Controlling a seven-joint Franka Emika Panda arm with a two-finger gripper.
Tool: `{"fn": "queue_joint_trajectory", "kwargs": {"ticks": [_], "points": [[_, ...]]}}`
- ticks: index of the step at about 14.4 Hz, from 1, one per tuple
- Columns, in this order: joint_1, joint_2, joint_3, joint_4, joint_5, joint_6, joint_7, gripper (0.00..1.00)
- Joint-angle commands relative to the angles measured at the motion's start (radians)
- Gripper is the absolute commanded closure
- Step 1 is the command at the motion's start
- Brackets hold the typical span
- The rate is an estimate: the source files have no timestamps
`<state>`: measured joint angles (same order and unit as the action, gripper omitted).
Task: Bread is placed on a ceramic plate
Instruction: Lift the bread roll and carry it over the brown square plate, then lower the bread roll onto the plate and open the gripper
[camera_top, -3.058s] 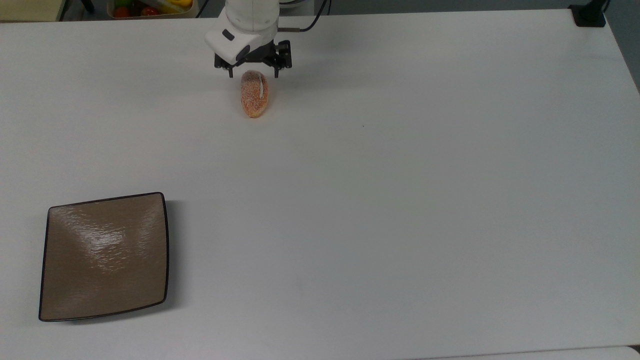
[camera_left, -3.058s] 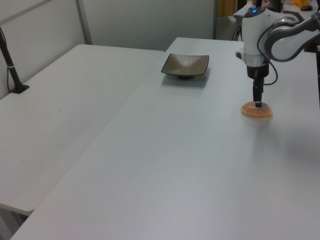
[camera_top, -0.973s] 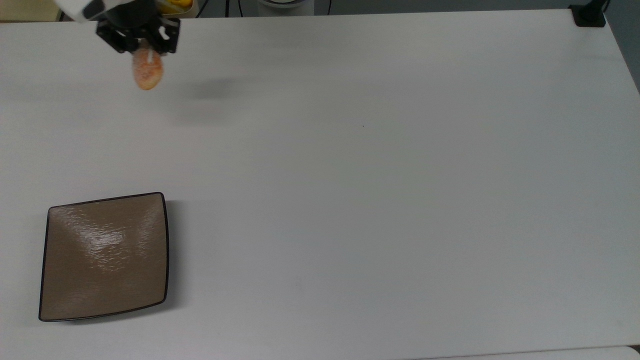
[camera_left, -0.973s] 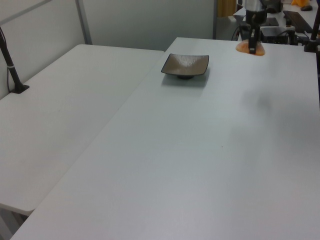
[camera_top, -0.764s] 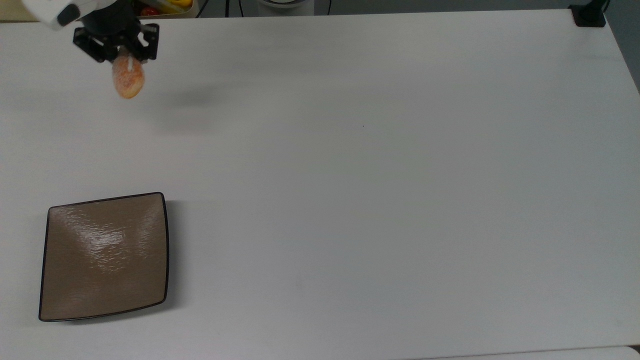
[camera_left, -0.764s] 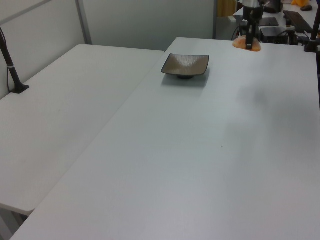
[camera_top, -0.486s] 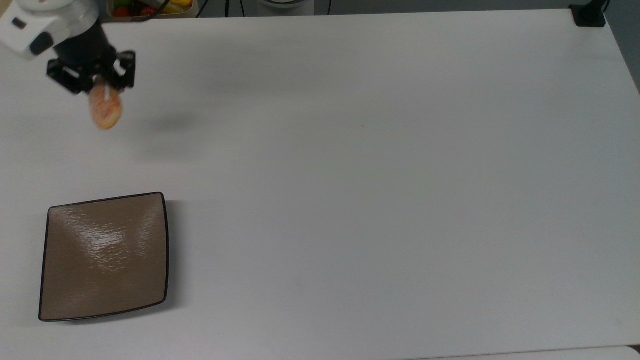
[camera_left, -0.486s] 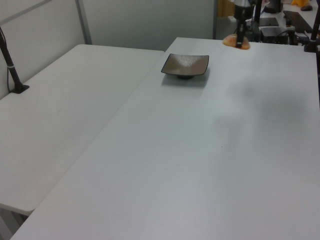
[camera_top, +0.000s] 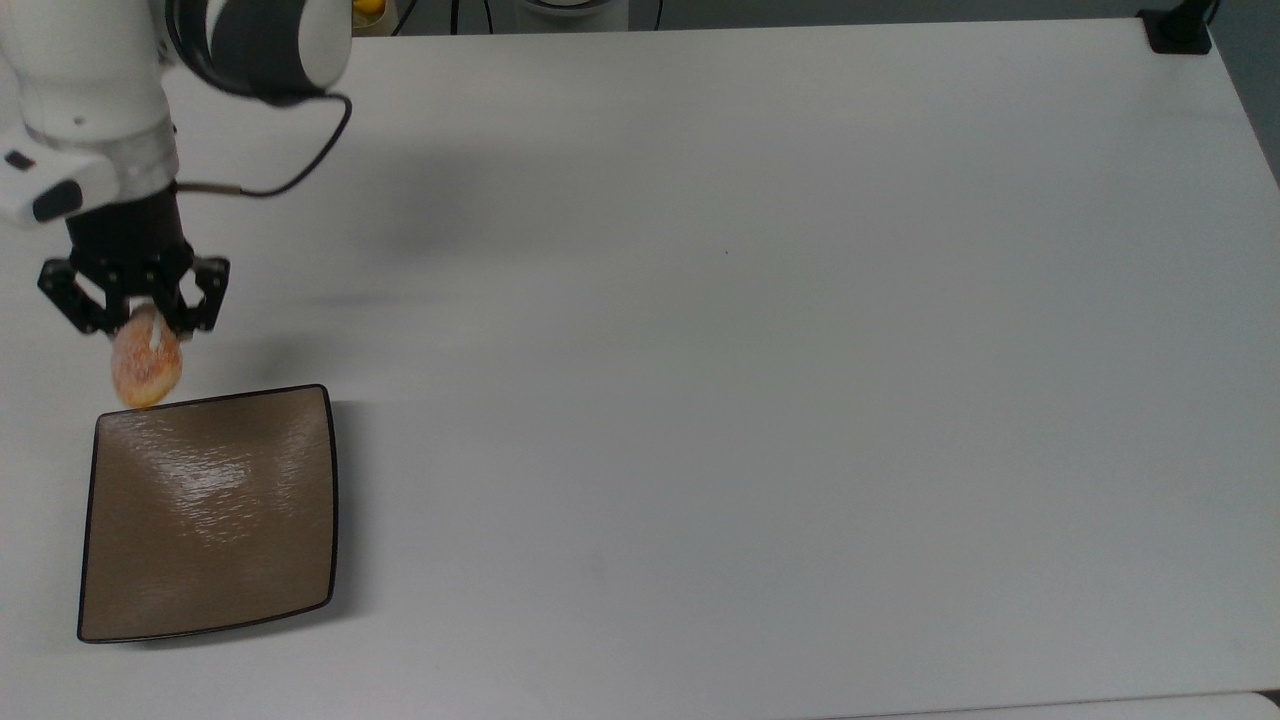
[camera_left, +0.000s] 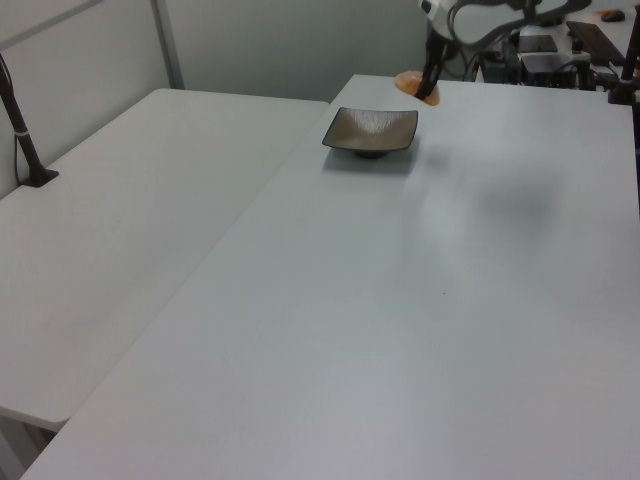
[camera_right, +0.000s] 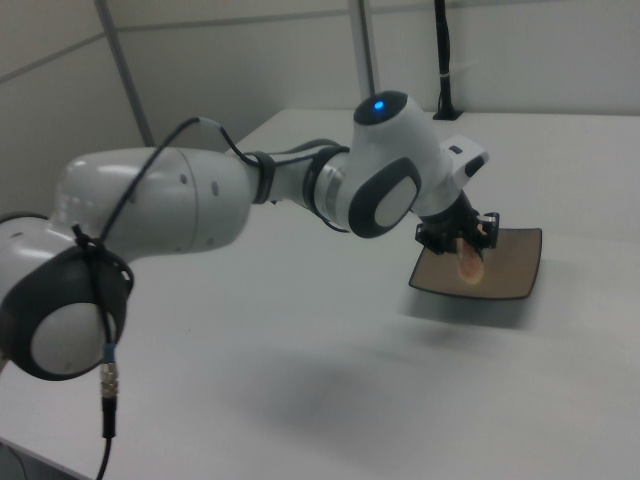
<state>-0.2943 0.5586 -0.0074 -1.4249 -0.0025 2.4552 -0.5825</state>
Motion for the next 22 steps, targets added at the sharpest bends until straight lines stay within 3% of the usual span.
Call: {"fn": "queue_joint_trajectory", "kwargs": {"ticks": [1, 8, 9, 11, 12, 13, 14, 20, 22], "points": [[0.024, 0.159, 0.0, 0.173, 0.018, 0.096, 0.042, 0.79], [0.078, 0.294, -0.003, 0.198, 0.016, 0.299, 0.14, 0.72], [0.079, 0.306, -0.003, 0.193, 0.016, 0.336, 0.162, 0.66], [0.086, 0.305, -0.003, 0.189, 0.016, 0.341, 0.171, 0.34], [0.092, 0.304, -0.003, 0.184, 0.016, 0.343, 0.184, 0.13], [0.092, 0.299, -0.005, 0.181, 0.013, 0.344, 0.209, 0.0], [0.093, 0.287, -0.005, 0.17, 0.007, 0.344, 0.236, 0.0], [0.113, 0.026, -0.003, -0.027, 0.018, 0.326, 0.337, 0.0], [0.121, -0.156, -0.005, -0.145, 0.016, 0.238, 0.426, 0.0]]}}
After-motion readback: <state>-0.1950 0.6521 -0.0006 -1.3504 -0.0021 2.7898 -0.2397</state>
